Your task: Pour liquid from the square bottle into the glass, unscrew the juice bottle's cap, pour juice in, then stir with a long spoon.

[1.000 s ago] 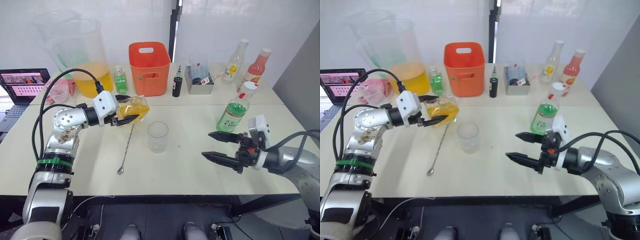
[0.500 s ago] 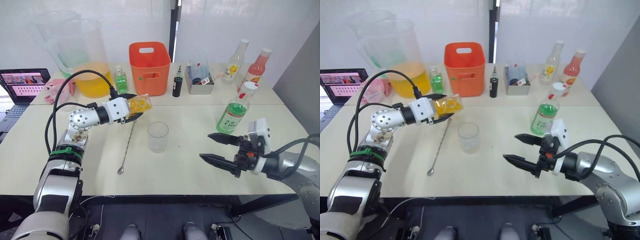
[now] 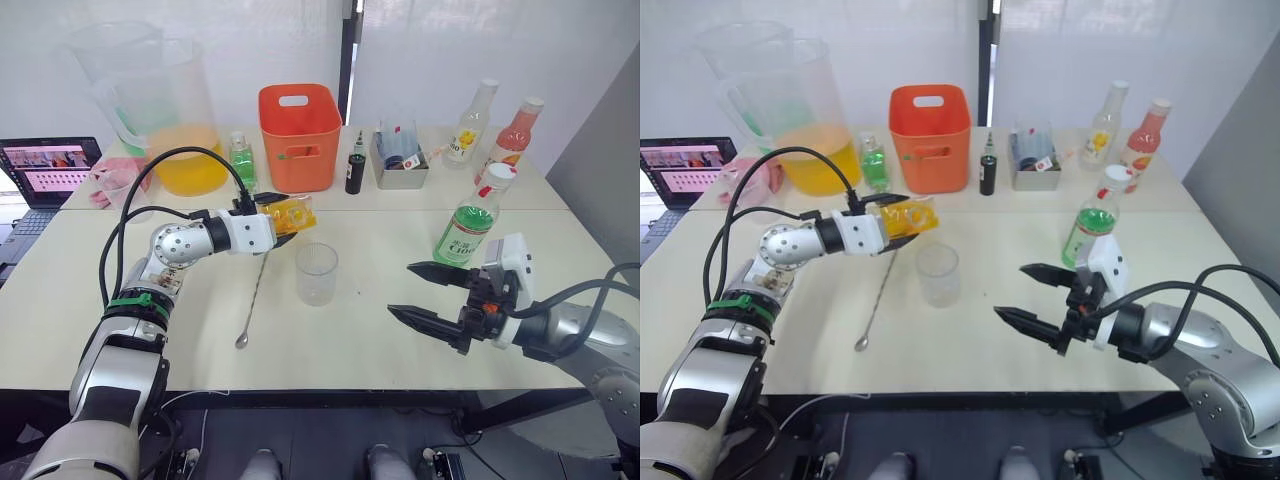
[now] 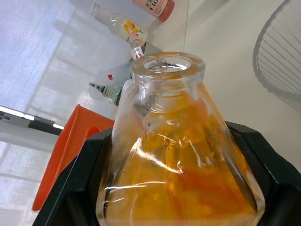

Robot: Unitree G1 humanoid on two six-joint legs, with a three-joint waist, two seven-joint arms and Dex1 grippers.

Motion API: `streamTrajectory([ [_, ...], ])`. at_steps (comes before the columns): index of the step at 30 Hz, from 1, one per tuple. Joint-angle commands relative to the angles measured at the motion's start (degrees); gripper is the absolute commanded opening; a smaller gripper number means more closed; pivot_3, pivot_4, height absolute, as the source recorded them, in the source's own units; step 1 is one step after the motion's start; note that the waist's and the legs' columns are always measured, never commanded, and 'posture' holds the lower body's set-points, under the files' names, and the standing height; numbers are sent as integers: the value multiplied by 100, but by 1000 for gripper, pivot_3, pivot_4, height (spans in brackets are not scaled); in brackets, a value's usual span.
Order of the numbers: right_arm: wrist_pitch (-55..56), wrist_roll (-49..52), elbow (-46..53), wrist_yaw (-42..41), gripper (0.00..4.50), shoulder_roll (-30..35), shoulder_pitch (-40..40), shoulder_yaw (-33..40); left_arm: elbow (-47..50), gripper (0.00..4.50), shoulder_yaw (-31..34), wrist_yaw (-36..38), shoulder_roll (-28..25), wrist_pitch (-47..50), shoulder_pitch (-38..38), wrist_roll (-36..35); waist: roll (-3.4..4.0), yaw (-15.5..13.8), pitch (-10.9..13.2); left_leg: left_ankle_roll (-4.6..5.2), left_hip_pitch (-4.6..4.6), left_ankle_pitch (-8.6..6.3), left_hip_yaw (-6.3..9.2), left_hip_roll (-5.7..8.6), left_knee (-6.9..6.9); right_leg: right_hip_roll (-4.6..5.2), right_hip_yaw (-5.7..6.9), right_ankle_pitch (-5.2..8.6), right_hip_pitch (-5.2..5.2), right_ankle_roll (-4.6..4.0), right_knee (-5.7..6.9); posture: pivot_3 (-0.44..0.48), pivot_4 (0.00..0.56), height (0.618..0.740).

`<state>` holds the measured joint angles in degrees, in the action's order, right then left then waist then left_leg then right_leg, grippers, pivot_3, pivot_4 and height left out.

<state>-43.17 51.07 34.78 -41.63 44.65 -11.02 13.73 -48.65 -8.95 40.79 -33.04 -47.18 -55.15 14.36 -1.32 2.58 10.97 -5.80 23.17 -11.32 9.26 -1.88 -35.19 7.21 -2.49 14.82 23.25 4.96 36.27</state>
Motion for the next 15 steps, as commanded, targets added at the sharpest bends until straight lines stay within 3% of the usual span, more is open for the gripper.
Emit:
streamTrajectory([
  [1,26,159,222,75,4500,-2,-110,44,222,2792,119,-628,-105,-470,-305,136,0,0,0,0,0,0,0,0,-1,0,0,0,0,0,0,0,150,740],
  [15,15,213,274,267,4500,-33,-130,15,181,2792,-159,-1772,-205,-986,-99,971,0,4,0,0,-1,0,1,1,-5,0,0,-1,0,0,9,0,150,740],
])
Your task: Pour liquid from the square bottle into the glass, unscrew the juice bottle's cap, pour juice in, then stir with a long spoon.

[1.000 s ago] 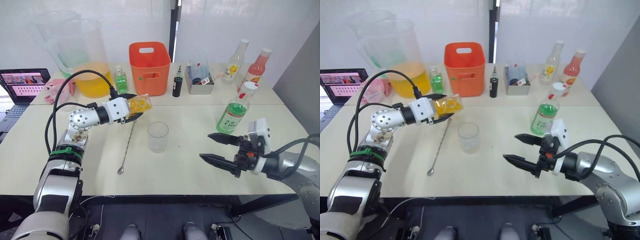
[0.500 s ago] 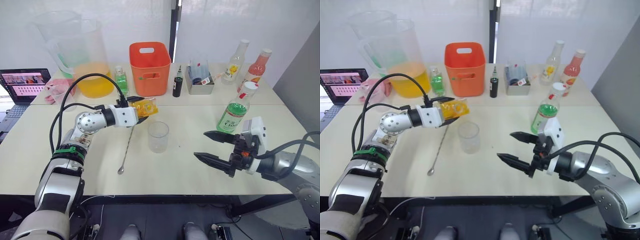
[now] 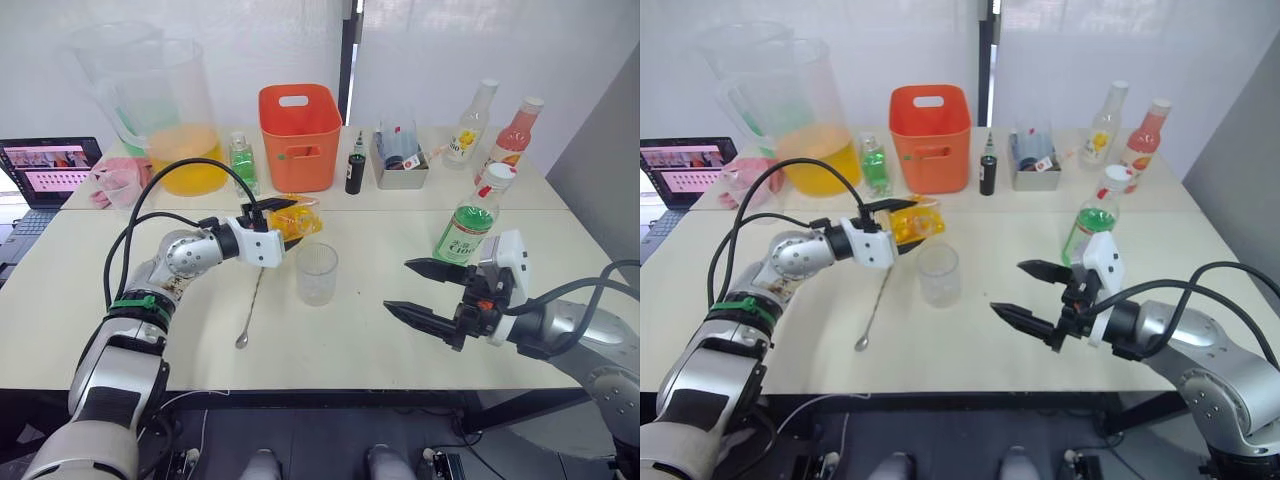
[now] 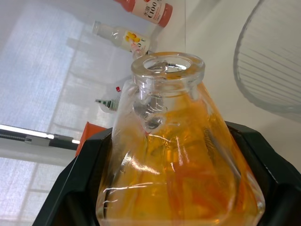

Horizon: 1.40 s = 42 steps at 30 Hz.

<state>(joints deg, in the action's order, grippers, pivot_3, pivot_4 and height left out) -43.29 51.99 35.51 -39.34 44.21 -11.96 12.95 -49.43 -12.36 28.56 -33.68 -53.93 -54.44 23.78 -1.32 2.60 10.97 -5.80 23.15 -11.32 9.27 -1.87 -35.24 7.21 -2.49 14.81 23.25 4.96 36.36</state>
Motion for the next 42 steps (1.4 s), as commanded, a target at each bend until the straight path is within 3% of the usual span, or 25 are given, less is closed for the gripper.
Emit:
streamTrajectory([
  [1,27,135,205,52,4500,12,-34,95,257,2792,169,-629,-158,-337,-166,87,0,2,0,0,-1,0,0,0,0,0,0,0,0,0,2,0,150,740],
  [15,101,142,197,129,4500,-11,-72,43,302,2792,15,-1238,-340,-547,-161,571,0,-5,0,-4,-8,2,2,2,-7,0,-2,0,0,0,34,0,150,740],
  [30,136,63,173,199,4500,-73,-85,-40,607,2792,-266,-2326,-579,-624,-241,1612,0,-5,0,-5,-9,3,3,2,-7,0,-1,0,0,0,37,0,150,740],
  [42,161,4,139,149,4500,-66,-67,-48,806,2792,-348,-2723,-617,-517,-271,1932,0,-3,0,-6,-10,3,2,2,-7,0,-2,0,0,0,38,0,150,740],
])
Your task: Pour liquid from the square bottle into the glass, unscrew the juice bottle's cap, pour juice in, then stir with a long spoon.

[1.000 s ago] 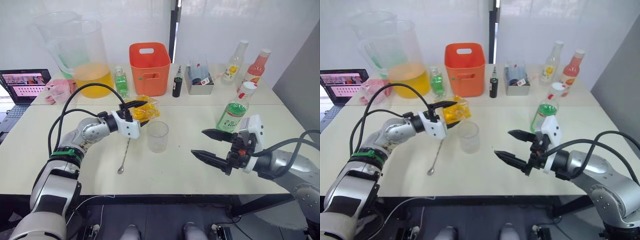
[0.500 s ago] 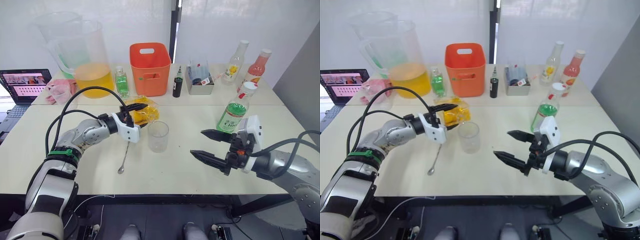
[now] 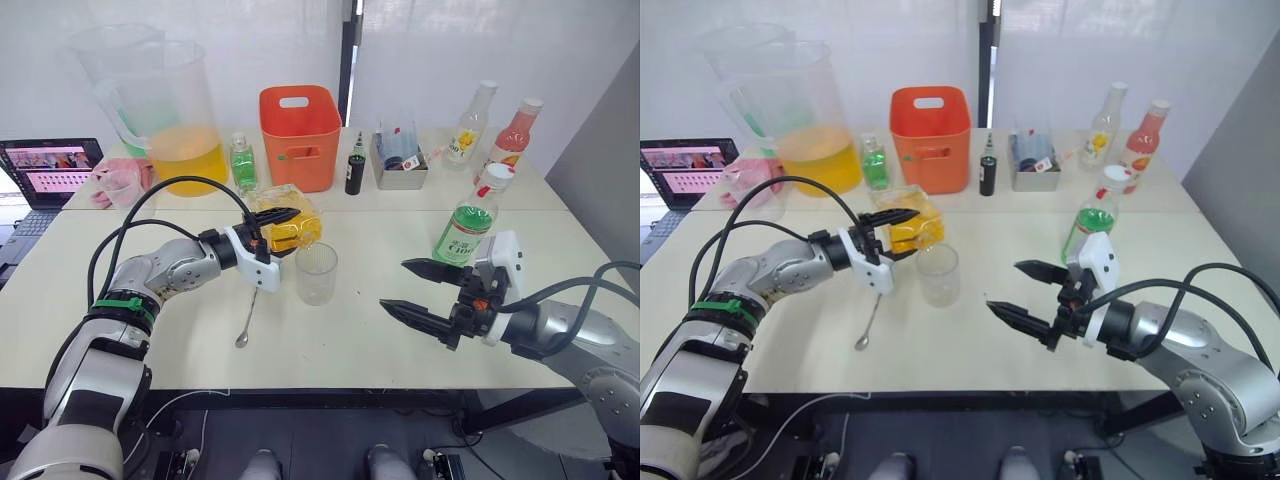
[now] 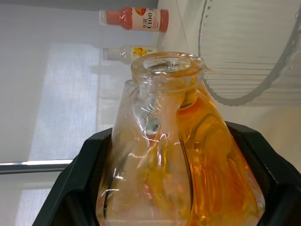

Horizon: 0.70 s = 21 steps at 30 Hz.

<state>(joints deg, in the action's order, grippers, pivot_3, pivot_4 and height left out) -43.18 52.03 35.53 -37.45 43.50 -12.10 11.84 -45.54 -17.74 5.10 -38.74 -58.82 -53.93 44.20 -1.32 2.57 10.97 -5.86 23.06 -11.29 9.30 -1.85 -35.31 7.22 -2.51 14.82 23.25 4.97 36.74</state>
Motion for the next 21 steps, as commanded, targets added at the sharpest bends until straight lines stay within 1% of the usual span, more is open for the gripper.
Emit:
streamTrajectory([
  [1,150,-4,136,-45,4500,3,-52,66,429,2792,189,-405,-112,-14,-323,-99,0,-2,0,0,0,0,0,0,0,0,0,0,0,0,0,0,150,740],
  [21,160,-13,194,-14,4500,-70,-74,25,719,2792,207,-569,-164,116,-473,-13,0,-2,0,-1,0,1,0,0,0,0,0,0,0,0,1,0,150,740],
])
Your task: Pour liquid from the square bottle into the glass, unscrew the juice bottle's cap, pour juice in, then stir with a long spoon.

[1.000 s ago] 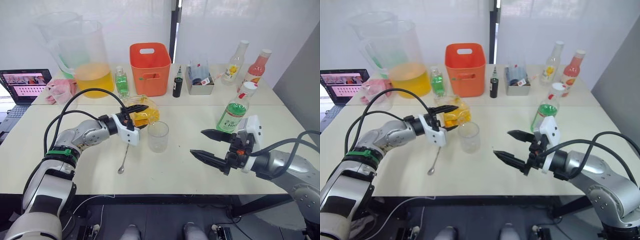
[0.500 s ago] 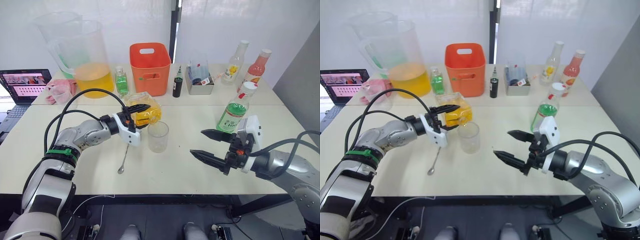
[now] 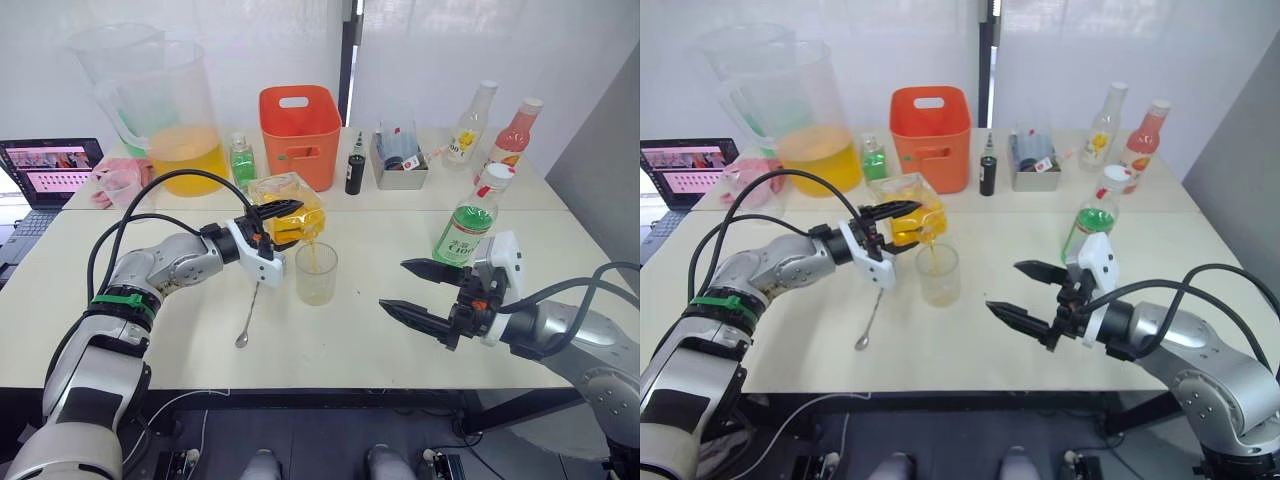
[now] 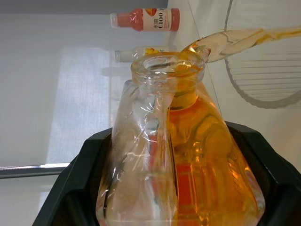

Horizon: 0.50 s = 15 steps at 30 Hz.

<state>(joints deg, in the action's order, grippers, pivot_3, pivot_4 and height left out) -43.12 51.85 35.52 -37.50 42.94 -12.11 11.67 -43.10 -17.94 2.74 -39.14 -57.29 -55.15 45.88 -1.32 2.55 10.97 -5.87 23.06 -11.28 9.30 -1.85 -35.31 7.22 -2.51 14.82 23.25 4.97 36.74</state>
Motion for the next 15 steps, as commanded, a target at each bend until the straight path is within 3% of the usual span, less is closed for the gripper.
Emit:
streamTrajectory([
  [1,153,7,198,-9,4500,-16,-73,42,485,2792,228,-328,-122,-28,-358,-186,0,1,0,0,0,0,0,0,0,0,0,0,0,0,0,0,150,740],
  [15,160,2,206,-14,4500,-82,-77,-1,644,2792,262,-228,-102,110,-315,-308,0,2,0,-1,-1,0,0,0,0,0,0,0,0,0,1,0,150,740],
])
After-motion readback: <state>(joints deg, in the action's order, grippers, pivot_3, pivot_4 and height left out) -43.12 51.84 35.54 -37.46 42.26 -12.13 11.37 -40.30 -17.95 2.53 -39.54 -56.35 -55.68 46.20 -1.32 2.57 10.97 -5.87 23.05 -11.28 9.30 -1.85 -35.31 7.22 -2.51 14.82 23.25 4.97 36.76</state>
